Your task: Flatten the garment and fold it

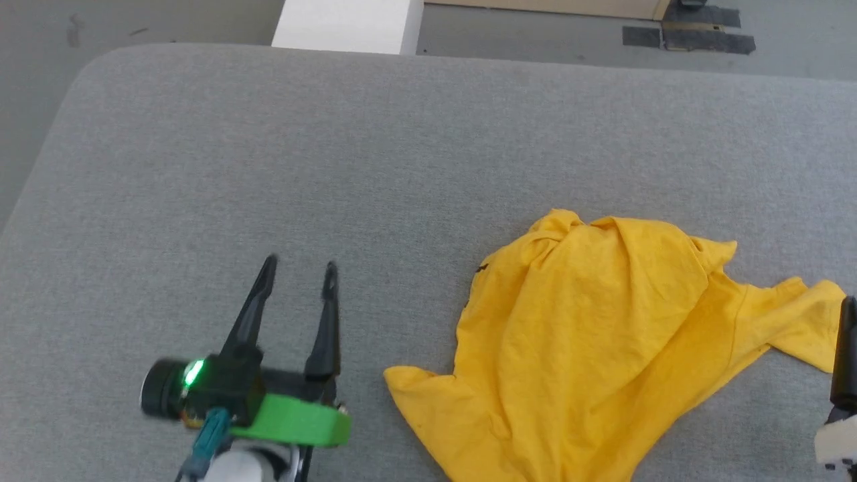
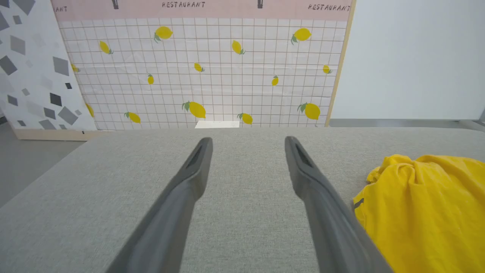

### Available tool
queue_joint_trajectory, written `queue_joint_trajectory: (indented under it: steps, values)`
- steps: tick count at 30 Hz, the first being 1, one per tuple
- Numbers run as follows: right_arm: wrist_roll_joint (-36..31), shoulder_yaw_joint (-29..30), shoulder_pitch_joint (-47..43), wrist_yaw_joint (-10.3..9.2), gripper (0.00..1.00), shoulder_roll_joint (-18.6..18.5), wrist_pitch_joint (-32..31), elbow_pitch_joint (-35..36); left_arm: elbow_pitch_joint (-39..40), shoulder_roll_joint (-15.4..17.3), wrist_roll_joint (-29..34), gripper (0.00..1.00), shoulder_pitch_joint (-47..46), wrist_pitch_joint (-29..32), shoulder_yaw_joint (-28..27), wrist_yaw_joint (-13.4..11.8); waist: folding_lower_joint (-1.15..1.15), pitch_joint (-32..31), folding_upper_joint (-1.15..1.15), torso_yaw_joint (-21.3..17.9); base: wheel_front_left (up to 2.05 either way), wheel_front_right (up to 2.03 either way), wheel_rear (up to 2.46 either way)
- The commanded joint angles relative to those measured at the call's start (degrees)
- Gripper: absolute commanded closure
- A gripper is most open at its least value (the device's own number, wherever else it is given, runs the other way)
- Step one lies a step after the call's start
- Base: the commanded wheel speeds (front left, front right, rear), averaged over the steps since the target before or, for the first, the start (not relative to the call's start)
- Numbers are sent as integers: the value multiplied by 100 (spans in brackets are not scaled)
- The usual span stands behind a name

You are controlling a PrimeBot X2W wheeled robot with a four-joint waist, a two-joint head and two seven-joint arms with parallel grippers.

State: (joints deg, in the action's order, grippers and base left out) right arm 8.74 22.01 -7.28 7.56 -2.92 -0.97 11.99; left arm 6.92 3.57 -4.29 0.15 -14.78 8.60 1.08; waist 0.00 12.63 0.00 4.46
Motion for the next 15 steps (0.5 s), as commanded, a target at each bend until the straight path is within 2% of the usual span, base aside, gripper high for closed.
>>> queue_joint_trajectory:
  steps: [1, 5, 9, 11, 15]
  values:
    - [48, -2, 184, -8, 0, 3, 40, 16, -79, 71, 105, 0, -332, -21, 86, 116, 0, 97, 0, -64, 0, 0, 0]
    - [24, 60, 337, -8, 0, 3, -30, 129, -409, 241, 275, 0, -1248, 321, 516, 427, 0, 219, 0, -37, 0, 0, 0]
    - [-9, 175, 407, -8, 0, 3, -147, 284, -906, 346, 245, 0, -2305, 1037, 1242, 607, 0, 322, 0, 1, 0, 0, 0]
    - [-22, 218, 422, -8, 0, 3, -218, 365, -1196, 365, 95, 0, -2792, 1354, 1659, 631, 0, 366, 0, -1, 0, 0, 0]
    - [-21, 258, 458, -8, 0, 3, -390, 555, -1836, 454, -625, 0, -3757, 1872, 2695, 638, 0, 505, 0, -52, 0, 0, 0]
